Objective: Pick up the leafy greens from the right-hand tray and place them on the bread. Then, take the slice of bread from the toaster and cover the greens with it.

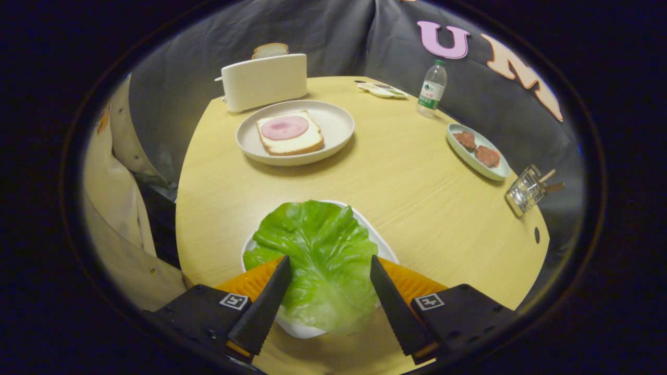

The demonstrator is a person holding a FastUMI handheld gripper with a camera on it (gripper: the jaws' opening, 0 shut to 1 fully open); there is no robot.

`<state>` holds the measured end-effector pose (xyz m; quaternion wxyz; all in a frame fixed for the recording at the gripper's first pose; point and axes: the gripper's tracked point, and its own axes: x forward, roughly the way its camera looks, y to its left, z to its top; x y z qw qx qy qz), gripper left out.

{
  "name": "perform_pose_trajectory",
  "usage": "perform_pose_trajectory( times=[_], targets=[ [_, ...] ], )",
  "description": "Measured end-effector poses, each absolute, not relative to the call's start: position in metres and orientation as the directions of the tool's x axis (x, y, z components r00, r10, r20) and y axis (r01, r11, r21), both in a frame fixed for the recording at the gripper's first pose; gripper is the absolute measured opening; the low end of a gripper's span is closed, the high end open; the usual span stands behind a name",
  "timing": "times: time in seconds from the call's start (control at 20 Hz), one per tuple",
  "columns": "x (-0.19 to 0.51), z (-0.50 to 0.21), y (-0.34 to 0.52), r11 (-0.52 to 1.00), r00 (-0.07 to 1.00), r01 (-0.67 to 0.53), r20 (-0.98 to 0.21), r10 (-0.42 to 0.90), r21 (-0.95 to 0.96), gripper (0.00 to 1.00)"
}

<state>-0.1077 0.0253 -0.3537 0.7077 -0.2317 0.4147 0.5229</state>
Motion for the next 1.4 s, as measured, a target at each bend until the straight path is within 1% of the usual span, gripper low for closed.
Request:
perform_pose_trajectory(
  times=[0.1,0.3,0.45,0.5,0.6,0.8,1.1,1.4],
  targets=[
    [-0.111,-0.357,0.027,0.374,0.093,-0.916,-0.832,0.547,0.143,0.83],
    [-0.113,-0.356,0.03,0.38,0.093,-0.913,-0.83,0.549,0.149,0.51],
    [-0.116,-0.356,0.032,0.384,0.099,-0.912,-0.831,0.548,0.144,0.28],
    [-0.112,-0.356,0.032,0.397,0.12,-0.909,-0.83,0.546,0.13,0.2],
    [-0.119,-0.353,0.034,0.385,0.095,-0.91,-0.83,0.55,0.151,0.04],
    [-0.116,-0.347,0.033,0.4,0.124,-0.908,-0.829,0.545,0.127,0.04],
    [-0.11,-0.31,0.042,0.412,0.163,-0.905,-0.806,0.57,0.108,0.03],
    [-0.104,-0.275,0.073,0.452,0.22,-0.887,-0.777,0.589,0.092,0.03]
  ],
)
